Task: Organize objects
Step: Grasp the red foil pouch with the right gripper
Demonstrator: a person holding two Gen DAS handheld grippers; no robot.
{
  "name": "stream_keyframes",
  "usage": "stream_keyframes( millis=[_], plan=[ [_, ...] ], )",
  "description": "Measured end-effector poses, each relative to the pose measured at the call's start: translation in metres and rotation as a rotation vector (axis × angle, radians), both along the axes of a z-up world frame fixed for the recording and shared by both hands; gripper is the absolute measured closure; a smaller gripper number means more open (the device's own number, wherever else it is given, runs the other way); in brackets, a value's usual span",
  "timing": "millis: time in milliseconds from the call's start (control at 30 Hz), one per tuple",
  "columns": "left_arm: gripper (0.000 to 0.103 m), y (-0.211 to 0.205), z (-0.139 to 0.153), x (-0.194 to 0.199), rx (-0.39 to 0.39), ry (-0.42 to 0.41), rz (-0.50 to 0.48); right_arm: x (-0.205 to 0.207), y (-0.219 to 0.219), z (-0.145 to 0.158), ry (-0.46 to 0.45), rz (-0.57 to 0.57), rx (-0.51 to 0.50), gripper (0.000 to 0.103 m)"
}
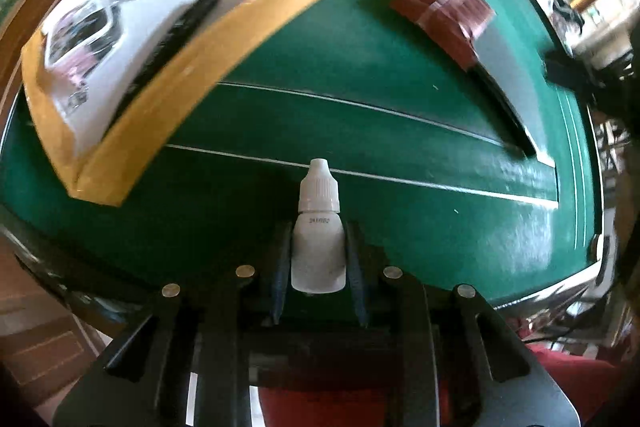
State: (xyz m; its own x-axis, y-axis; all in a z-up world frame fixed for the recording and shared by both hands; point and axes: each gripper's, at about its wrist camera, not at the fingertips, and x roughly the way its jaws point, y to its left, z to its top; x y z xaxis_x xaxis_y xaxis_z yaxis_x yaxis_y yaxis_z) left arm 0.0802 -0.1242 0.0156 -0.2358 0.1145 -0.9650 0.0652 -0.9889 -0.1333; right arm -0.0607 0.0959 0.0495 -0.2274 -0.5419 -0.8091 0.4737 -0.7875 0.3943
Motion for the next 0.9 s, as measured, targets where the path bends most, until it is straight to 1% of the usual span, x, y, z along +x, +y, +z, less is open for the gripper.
stream_keyframes(
  millis=[67, 133, 200, 300, 367, 400, 433, 467, 533, 600, 633, 700, 833, 900],
  plan=[
    [0.078, 0.004, 0.000, -0.001, -0.020, -0.006, -0.007, -0.024, -0.008, -0.003, -0.057, -0.093, -0.002, 0.024],
    [0.078, 0.003, 0.000, -0.001, -0.015, -0.010, -0.004, -0.043, -0.019, -0.005, -0.098, -0.189, 0.009, 0.024],
    [0.078, 0.002, -0.001, 0.000, -0.007, -0.008, -0.004, -0.057, -0.032, -0.004, -0.094, -0.249, 0.031, 0.024],
    [0.078, 0.002, -0.001, 0.001, -0.005, 0.001, -0.008, -0.074, -0.064, -0.010, -0.073, -0.265, 0.149, 0.024],
    [0.078, 0.002, -0.001, 0.002, -0.003, 0.008, -0.009, -0.081, -0.081, -0.022, -0.078, -0.249, 0.236, 0.024],
    [0.078, 0.001, -0.001, 0.003, 0.004, 0.012, -0.006, -0.083, -0.088, -0.027, -0.073, -0.238, 0.280, 0.022],
    [0.078, -0.001, -0.001, 0.005, 0.013, 0.016, -0.002, -0.084, -0.093, -0.029, -0.055, -0.221, 0.310, 0.022],
    [0.078, -0.003, 0.000, 0.007, 0.020, 0.018, 0.000, -0.083, -0.096, -0.029, -0.033, -0.205, 0.321, 0.025],
    [0.078, -0.005, 0.000, 0.007, 0.035, 0.020, 0.006, -0.082, -0.099, -0.029, 0.003, -0.140, 0.347, 0.033],
    [0.078, -0.008, 0.002, 0.010, 0.042, 0.018, 0.006, -0.084, -0.097, -0.027, 0.030, -0.077, 0.359, 0.049],
    [0.078, -0.008, 0.002, 0.010, 0.045, 0.016, 0.004, -0.088, -0.092, -0.026, 0.029, -0.051, 0.352, 0.052],
    [0.078, -0.008, 0.003, 0.009, 0.049, 0.012, -0.008, -0.094, -0.082, -0.024, 0.010, -0.011, 0.336, 0.068],
    [0.078, -0.009, 0.003, 0.001, 0.059, 0.000, -0.050, -0.094, -0.063, -0.022, -0.011, 0.065, 0.379, 0.069],
    [0.077, -0.009, 0.003, -0.004, 0.059, -0.004, -0.063, -0.096, -0.051, -0.022, -0.040, 0.047, 0.366, 0.067]
  ],
)
